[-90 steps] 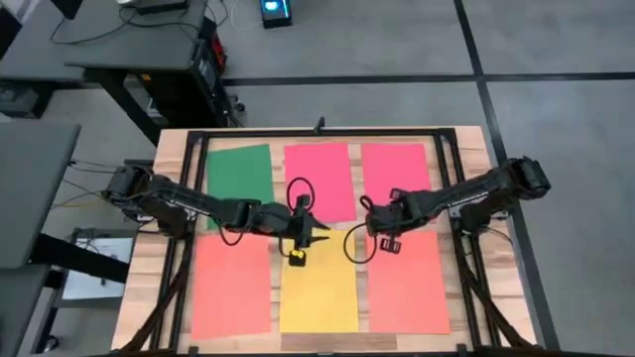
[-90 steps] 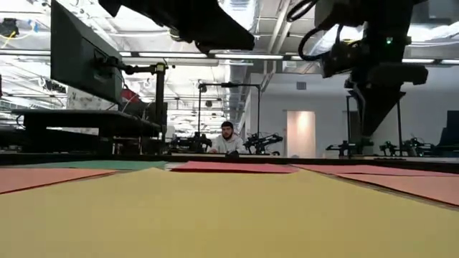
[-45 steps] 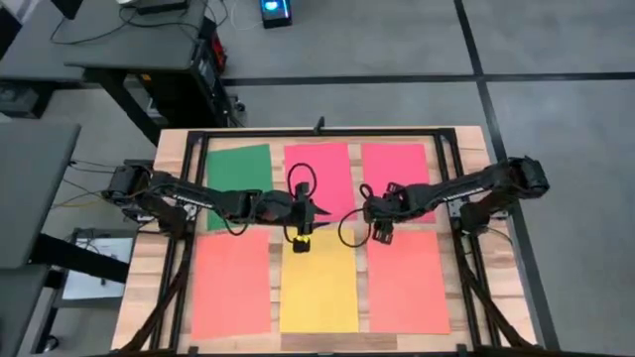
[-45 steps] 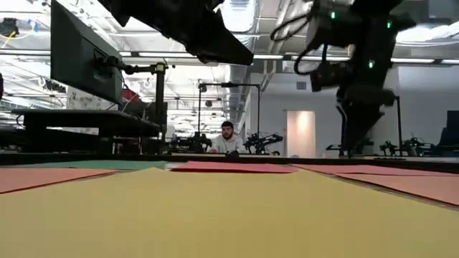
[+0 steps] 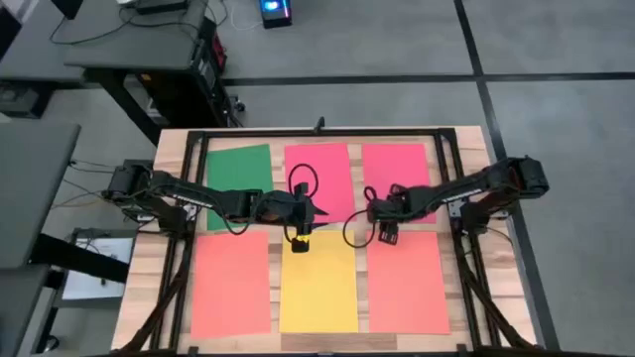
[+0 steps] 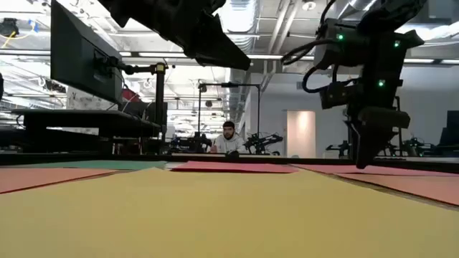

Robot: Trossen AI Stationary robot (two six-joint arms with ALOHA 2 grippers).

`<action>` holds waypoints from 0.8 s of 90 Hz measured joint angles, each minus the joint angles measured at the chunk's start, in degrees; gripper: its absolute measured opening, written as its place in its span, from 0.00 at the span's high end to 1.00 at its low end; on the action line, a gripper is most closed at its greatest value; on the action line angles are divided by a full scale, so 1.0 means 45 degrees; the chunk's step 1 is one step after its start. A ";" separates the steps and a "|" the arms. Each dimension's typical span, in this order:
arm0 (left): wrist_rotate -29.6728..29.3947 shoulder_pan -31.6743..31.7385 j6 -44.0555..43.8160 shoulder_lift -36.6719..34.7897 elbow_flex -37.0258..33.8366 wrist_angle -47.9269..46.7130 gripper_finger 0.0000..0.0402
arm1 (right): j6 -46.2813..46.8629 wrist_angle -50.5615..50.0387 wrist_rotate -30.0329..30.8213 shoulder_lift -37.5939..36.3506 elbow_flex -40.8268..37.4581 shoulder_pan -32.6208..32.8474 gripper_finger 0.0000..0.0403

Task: Organize paper
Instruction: Stack the pink paper on top of the pink paper

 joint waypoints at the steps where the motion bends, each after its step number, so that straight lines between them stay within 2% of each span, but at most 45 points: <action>1: 0.0000 0.0000 0.0000 0.0000 0.0000 0.0001 0.75 | -0.0046 0.0049 -0.0002 0.0000 0.0000 0.0010 0.46; 46: 0.0005 0.0012 -0.0021 0.0000 0.0000 -0.0016 0.75 | -0.0675 0.0362 0.0000 0.0014 0.0000 0.0122 0.46; 72: 0.0034 0.0165 -0.0282 0.0000 -0.0010 -0.0357 0.75 | -0.0612 0.0616 0.0012 0.1778 0.0165 0.0117 0.46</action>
